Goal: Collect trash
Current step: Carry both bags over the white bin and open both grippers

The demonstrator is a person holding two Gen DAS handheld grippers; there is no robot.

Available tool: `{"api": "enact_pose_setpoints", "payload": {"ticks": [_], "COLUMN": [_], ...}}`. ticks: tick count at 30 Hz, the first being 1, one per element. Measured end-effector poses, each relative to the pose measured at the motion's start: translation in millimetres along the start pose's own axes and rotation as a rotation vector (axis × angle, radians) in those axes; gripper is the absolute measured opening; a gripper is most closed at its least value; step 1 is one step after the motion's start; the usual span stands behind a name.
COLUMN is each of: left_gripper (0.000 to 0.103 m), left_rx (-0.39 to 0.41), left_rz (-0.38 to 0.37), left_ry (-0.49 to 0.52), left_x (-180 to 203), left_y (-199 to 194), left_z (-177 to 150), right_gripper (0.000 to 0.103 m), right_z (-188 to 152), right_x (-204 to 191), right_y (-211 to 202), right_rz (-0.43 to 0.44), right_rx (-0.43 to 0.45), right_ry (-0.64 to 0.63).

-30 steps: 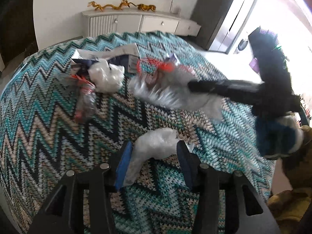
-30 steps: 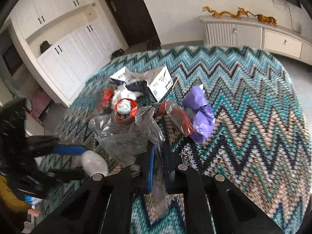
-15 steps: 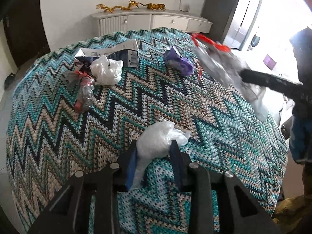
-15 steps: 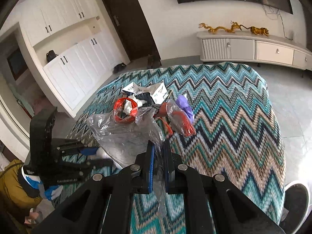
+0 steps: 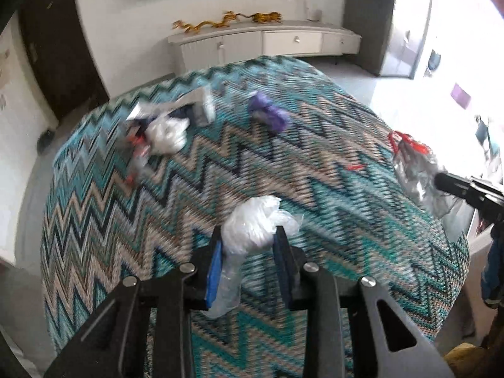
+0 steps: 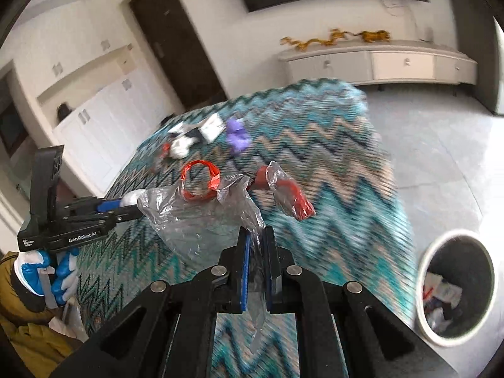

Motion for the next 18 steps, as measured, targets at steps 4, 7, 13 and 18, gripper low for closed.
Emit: {"api": "enact_pose_setpoints", "payload": {"ticks": [4, 7, 13, 18], "left_gripper": [0.029, 0.029, 0.029, 0.029], "left_rx": [-0.004, 0.000, -0.014, -0.084], "left_rz": [-0.040, -0.085, -0.204, -0.293], "left_ry": [0.154, 0.249, 0.397, 0.416], "left_x": [59.1, 106.8, 208.2, 281.1], "left_y": [2.4, 7.9, 35.8, 71.8], "left_z": [19.8, 36.2, 65.7, 77.1], "right_gripper": [0.008, 0.008, 0.008, 0.008], "right_z": [-6.9, -11.4, -29.1, -41.6], "right_x": [44.7, 84.3, 162.1, 219.4], "right_y": [-34.5, -54.7, -80.4, -82.5], "right_rz": [-0.079, -0.150, -0.303, -0.401], "right_rx": [0.048, 0.071, 0.085, 0.058], "right_ry": [0.069, 0.123, 0.218, 0.280]}}
Point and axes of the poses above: each gripper's, at about its wrist camera, not at the fingertips, and y roughly the way its jaws point, x to its right, z to its top, the point moved 4 cm from there along y, roughly the way its jaws point, and after that the axes turned 13 degrees about x, right-handed, at the moved point
